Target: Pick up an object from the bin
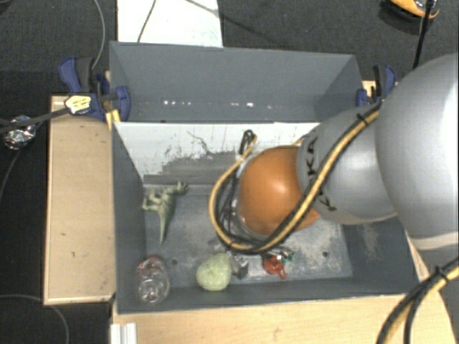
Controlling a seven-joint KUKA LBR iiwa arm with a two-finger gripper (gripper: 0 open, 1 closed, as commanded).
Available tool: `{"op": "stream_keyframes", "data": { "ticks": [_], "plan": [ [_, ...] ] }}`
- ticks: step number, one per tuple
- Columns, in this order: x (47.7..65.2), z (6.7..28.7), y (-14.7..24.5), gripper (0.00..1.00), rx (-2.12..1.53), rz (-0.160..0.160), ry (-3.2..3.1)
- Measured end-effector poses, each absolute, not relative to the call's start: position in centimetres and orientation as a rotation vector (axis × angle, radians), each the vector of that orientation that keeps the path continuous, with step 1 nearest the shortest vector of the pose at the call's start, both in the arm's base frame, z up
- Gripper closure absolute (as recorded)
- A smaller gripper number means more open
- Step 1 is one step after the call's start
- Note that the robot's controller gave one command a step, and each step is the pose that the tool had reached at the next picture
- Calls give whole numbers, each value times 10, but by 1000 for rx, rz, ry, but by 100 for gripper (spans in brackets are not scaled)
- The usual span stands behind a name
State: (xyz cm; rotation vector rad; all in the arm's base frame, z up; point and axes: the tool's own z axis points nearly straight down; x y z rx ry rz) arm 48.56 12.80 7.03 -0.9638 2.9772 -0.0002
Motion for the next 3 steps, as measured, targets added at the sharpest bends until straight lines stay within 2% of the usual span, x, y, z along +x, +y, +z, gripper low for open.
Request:
{"op": "stream_keyframes", "data": {
  "ticks": [3],
  "plan": [
    [484,70,130,100,-978,2,2966]
  ]
}}
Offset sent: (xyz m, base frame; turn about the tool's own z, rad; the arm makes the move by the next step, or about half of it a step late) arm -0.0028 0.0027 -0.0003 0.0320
